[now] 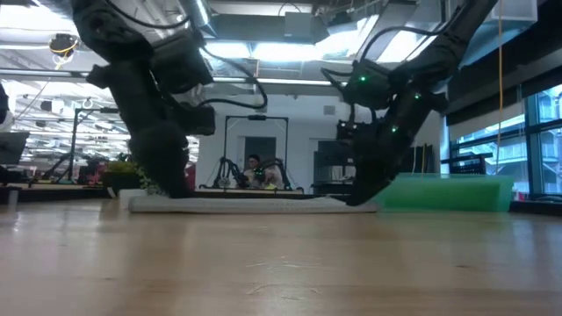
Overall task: Roll microfiber towels into tight, uniform cylinder then place into a basket
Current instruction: Roll the gray microfiber cloth
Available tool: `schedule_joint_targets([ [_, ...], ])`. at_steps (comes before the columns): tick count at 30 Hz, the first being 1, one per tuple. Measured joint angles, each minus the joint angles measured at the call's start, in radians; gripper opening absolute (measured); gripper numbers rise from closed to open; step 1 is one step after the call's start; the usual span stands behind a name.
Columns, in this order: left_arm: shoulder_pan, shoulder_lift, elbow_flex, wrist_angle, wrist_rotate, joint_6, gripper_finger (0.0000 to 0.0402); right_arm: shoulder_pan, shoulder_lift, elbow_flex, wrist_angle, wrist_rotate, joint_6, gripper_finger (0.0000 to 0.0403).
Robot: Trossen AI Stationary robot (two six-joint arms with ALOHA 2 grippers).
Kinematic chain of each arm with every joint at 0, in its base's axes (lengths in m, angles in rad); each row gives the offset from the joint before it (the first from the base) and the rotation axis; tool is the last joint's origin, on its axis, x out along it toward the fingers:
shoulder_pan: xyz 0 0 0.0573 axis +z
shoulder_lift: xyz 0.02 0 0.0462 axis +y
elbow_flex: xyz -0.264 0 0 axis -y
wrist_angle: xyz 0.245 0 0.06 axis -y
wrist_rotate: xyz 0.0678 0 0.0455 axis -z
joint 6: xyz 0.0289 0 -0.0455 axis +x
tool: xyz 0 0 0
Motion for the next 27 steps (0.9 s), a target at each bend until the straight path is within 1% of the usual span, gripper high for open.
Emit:
schedule_joint_targets([
  [4,-0.07,0.001,-0.001,0.026,0.049,0.001,0.0085,0.0,0.03,0.002,0.065,0.016,-0.05,0.0154],
  [6,-0.097,-0.005,-0.003,0.056,0.051,0.003,0.0085,0.001,0.032,0.002,0.078,0.064,-0.061,0.0154],
  [8,-0.12,-0.008,-0.002,0.075,0.037,0.023,0.0085,0.001,0.033,0.003,0.084,0.134,-0.07,0.0154],
  [10,-0.142,-0.029,0.014,0.054,-0.018,0.035,0.0085,0.001,0.034,0.015,0.081,0.202,-0.092,0.0154],
  [13,-0.157,-0.081,0.051,-0.001,-0.156,0.058,0.0085,0.0,0.032,0.051,0.08,0.228,-0.129,0.0154],
  [16,-0.153,-0.138,0.066,-0.125,-0.306,0.04,0.0085,0.005,0.015,0.109,0.055,0.187,-0.14,0.0154],
  [18,-0.137,-0.174,0.069,-0.195,-0.357,0.0,0.0085,0.017,0.004,0.141,0.033,0.124,-0.14,0.0154],
  [20,-0.114,-0.183,0.067,-0.266,-0.363,-0.043,0.0085,0.03,0.006,0.151,0.028,0.037,-0.139,0.0154],
  [22,-0.098,-0.183,0.049,-0.301,-0.363,-0.084,0.0085,0.046,0.02,0.151,0.03,-0.033,-0.132,0.0154],
  [23,-0.089,-0.181,0.034,-0.298,-0.362,-0.098,0.0085,0.057,0.029,0.151,0.029,-0.048,-0.129,0.0154],
  [27,-0.065,-0.154,-0.03,-0.29,-0.362,-0.128,0.0085,0.084,0.098,0.151,0.046,-0.048,-0.113,0.0154],
])
